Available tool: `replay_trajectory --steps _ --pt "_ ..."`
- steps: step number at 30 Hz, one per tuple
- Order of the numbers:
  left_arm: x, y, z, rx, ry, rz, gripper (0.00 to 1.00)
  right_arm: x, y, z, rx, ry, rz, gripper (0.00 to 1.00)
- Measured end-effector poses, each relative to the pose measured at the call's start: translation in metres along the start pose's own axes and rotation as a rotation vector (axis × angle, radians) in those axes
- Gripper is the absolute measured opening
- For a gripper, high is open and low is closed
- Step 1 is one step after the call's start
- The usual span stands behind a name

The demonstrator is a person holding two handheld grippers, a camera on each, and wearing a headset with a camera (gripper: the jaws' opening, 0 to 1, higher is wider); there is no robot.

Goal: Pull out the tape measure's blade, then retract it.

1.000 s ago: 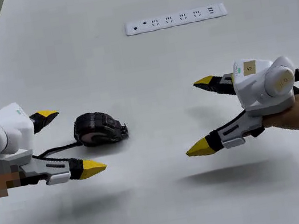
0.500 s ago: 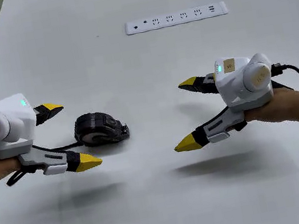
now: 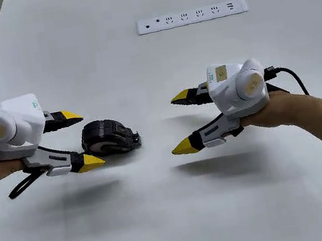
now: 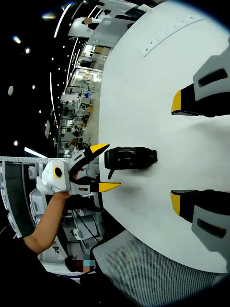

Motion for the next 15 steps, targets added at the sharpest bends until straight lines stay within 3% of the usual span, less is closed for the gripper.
replay_trajectory --steps 15 --pt "-0.012 0.005 0.002 -0.094 0.075 0.053 0.36 -0.035 -0.001 -0.007 0.085 0.059 -0.078 0.39"
Point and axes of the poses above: the centre of the closed fingertips' face, and the gripper's own axes: x roughly backward along the fingers, y roughly to its left, z roughly out of its underside, the point moved 8 cm from there along x, roughly backward along the fingers, and after that the axes turned 6 degrees about -z, right-handed, at the moved point
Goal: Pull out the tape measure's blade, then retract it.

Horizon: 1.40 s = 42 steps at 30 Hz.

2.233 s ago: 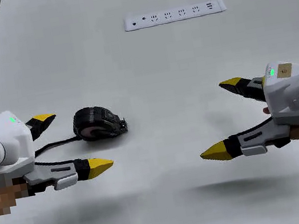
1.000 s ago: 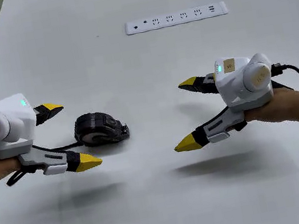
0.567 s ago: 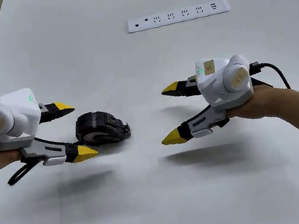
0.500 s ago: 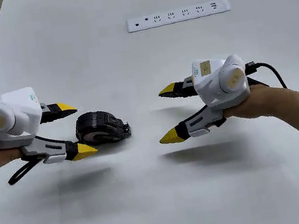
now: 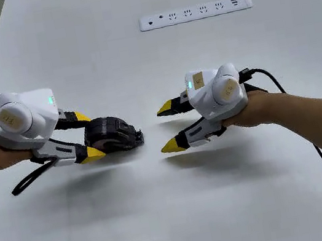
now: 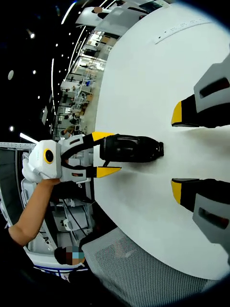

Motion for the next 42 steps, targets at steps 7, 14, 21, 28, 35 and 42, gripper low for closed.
replay_trajectory --steps 7,14,21,28,35,42 --pt "-0.005 0.003 0.0 -0.014 0.008 0.011 0.31 -0.013 -0.007 -0.005 0.02 0.022 -0.01 0.3" --pt "-0.008 0.003 -0.001 -0.015 0.008 0.018 0.29 -0.024 -0.01 -0.007 0.026 0.042 -0.026 0.25" --pt "-0.009 0.003 0.0 0.006 0.004 0.017 0.27 -0.034 -0.012 -0.011 0.035 0.05 -0.038 0.21" --pt "-0.008 0.004 0.0 -0.003 -0.005 0.026 0.27 -0.04 -0.016 -0.013 0.042 0.059 -0.039 0.15" --pt "-0.008 0.005 0.001 -0.012 -0.011 0.039 0.26 -0.042 -0.014 -0.013 0.058 0.073 -0.044 0.11" --pt "-0.008 0.006 0.001 -0.025 0.004 0.038 0.25 -0.041 -0.014 -0.014 0.079 0.085 -0.038 0.09"
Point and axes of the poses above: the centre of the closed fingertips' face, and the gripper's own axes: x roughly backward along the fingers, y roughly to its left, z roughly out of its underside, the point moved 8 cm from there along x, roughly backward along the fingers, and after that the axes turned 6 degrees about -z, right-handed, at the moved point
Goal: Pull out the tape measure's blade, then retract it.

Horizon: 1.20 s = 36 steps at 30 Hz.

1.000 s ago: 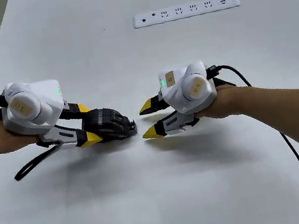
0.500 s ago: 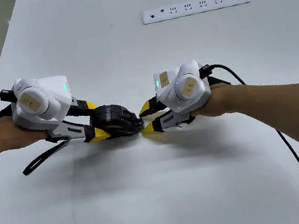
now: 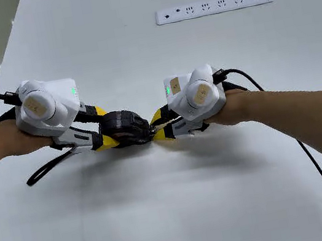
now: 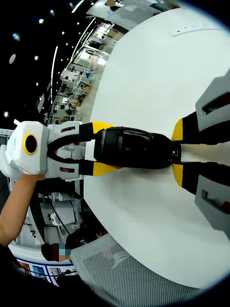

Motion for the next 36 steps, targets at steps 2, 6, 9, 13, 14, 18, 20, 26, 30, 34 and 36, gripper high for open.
replay_trajectory --steps 2,6,9,13,14,18,20,26,30,34,36 --pt "-0.001 0.001 0.0 -0.002 -0.001 -0.001 0.24 0.0 0.0 0.0 0.006 0.002 0.0 0.09" --pt "-0.001 0.002 0.0 -0.003 -0.001 0.001 0.24 0.0 0.0 0.001 0.003 0.002 -0.001 0.08" --pt "-0.001 0.002 0.0 -0.003 -0.002 0.004 0.24 0.001 0.0 0.001 0.008 0.006 -0.001 0.08" --pt "-0.001 0.002 0.0 -0.005 -0.003 0.007 0.24 0.002 0.001 0.002 0.012 0.012 0.0 0.08" --pt "-0.001 0.002 0.0 -0.005 -0.003 0.008 0.24 0.003 0.001 0.002 0.013 0.013 0.0 0.08" --pt "-0.001 0.002 0.0 -0.006 -0.004 0.01 0.24 0.005 0.001 0.004 0.019 0.019 -0.001 0.08" --pt "-0.001 0.002 0.0 -0.006 -0.004 0.011 0.24 0.007 0.001 0.005 0.019 0.021 -0.002 0.08" --pt "-0.001 0.002 0.001 -0.005 -0.005 0.013 0.24 0.011 0.003 0.008 0.018 0.03 -0.004 0.08" --pt "0.0 0.001 0.001 -0.002 -0.005 0.012 0.24 0.014 0.003 0.01 0.021 0.034 -0.003 0.08" --pt "0.0 0.0 0.001 0.002 -0.005 0.013 0.24 0.018 0.004 0.012 0.023 0.038 0.0 0.08" --pt "0.0 0.0 0.001 0.002 -0.005 0.013 0.24 0.019 0.004 0.013 0.023 0.039 0.001 0.08"
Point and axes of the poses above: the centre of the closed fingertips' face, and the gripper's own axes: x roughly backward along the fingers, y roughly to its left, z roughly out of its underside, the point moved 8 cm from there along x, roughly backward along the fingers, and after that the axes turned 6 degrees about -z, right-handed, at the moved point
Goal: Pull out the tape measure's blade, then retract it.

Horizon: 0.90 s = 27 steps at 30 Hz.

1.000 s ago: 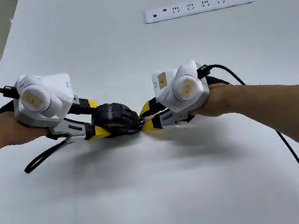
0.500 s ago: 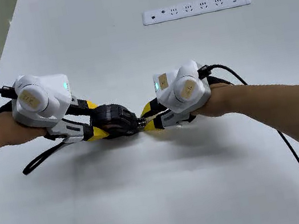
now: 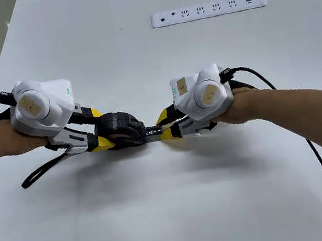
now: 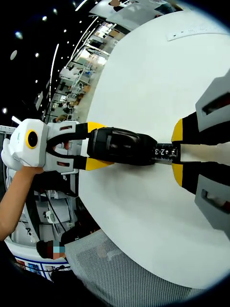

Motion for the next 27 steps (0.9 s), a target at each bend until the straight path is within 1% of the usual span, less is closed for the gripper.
replay_trajectory --steps 27 --pt "0.0 0.0 0.0 0.014 0.002 0.007 0.24 0.021 0.006 0.017 -0.012 0.024 0.011 0.08"
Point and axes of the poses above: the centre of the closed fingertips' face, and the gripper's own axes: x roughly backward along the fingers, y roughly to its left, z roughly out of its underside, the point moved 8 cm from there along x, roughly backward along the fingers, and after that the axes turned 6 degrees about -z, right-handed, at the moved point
